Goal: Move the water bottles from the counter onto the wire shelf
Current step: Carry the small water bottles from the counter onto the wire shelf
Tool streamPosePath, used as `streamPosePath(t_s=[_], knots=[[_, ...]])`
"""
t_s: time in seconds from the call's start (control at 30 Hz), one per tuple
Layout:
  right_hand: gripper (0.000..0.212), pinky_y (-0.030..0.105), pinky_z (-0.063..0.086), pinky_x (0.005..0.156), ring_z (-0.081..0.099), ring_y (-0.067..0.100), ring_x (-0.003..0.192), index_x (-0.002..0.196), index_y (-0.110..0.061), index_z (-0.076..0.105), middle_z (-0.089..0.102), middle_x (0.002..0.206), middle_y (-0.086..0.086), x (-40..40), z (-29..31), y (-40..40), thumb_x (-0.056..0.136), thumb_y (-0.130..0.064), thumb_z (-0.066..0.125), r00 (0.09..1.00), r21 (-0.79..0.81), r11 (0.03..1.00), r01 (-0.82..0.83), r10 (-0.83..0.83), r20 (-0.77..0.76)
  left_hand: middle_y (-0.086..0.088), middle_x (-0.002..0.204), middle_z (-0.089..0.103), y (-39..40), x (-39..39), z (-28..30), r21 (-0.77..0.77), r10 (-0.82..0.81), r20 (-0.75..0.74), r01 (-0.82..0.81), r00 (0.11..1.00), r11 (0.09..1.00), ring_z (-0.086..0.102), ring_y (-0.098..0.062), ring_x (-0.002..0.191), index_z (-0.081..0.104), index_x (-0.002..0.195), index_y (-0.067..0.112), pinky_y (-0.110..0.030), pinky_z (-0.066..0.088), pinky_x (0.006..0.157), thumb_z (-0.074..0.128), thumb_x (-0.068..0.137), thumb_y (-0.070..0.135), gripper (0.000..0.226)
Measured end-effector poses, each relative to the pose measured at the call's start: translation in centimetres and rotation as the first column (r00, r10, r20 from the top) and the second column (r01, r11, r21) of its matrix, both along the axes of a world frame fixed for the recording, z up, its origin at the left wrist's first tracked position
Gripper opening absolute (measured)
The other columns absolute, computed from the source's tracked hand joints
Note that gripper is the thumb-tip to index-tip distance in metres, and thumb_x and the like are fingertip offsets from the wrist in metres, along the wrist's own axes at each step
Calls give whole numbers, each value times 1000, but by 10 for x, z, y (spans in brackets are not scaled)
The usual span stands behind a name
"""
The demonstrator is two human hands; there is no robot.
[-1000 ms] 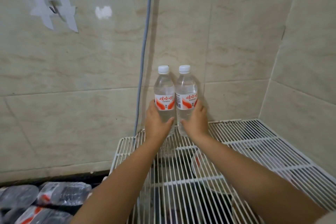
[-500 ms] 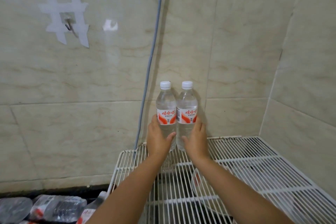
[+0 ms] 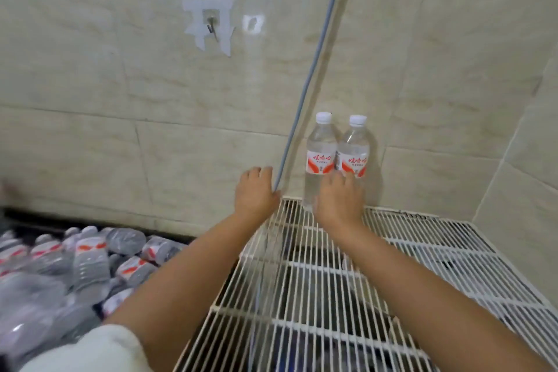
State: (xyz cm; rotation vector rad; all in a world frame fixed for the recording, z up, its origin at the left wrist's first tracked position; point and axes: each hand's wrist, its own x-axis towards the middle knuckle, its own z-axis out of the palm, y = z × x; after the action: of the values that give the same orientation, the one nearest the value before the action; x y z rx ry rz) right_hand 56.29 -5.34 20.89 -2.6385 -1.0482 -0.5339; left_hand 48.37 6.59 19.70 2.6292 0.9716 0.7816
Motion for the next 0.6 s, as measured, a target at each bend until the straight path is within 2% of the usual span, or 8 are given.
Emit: streamPosePath(t_s=[0.1, 0.17, 0.3, 0.37, 0.47, 0.6], knots=[[39, 48, 24, 107, 36, 35, 126, 128, -6, 45, 48, 131, 14, -39, 5, 25, 90, -18, 46, 985, -91, 983, -158, 163, 47, -14, 140, 41, 17, -64, -5, 111, 147, -67, -139, 987, 984, 32, -30, 131, 37, 136, 10, -37, 30, 105, 48, 91, 27, 49], [38, 48, 23, 108, 37, 35, 126, 126, -7, 46, 50, 130, 13, -70, 3, 46, 89, -18, 47, 960, -98, 958, -270, 276, 52, -13, 141, 40, 29, -111, -13, 156, 243, -119, -224, 963, 962, 31, -31, 132, 38, 136, 11, -39, 28, 107, 46, 92, 28, 48], [36, 51, 22, 108, 35, 35, 128, 125, -7, 48, 50, 130, 14, -161, -8, 91, 90, -18, 45, 847, -138, 846, -515, 527, 70, -8, 148, 30, 41, -218, -37, 205, 442, -251, -399, 861, 894, 12, -30, 142, 36, 137, 16, -43, 16, 112, 44, 93, 30, 47], [36, 51, 21, 108, 36, 34, 127, 124, -8, 49, 50, 129, 13, -205, -17, 110, 89, -18, 46, 791, -140, 787, -601, 611, 37, -6, 149, 29, 45, -264, -50, 207, 504, -280, -461, 817, 863, 9, -30, 143, 37, 137, 16, -46, 16, 112, 44, 92, 29, 47], [35, 51, 18, 110, 36, 32, 127, 123, -10, 49, 50, 130, 12, -267, -37, 140, 90, -18, 46, 743, -143, 732, -666, 668, -41, -5, 149, 30, 54, -325, -74, 175, 562, -317, -535, 764, 826, 13, -29, 142, 35, 138, 17, -44, 19, 110, 39, 92, 33, 49], [39, 52, 19, 110, 37, 32, 127, 128, -11, 46, 49, 132, 11, -321, -81, 177, 90, -19, 45, 755, -174, 735, -655, 638, -148, -5, 148, 32, 74, -382, -119, 64, 580, -360, -600, 731, 797, 14, -29, 142, 36, 137, 17, -44, 20, 111, 43, 93, 34, 48]])
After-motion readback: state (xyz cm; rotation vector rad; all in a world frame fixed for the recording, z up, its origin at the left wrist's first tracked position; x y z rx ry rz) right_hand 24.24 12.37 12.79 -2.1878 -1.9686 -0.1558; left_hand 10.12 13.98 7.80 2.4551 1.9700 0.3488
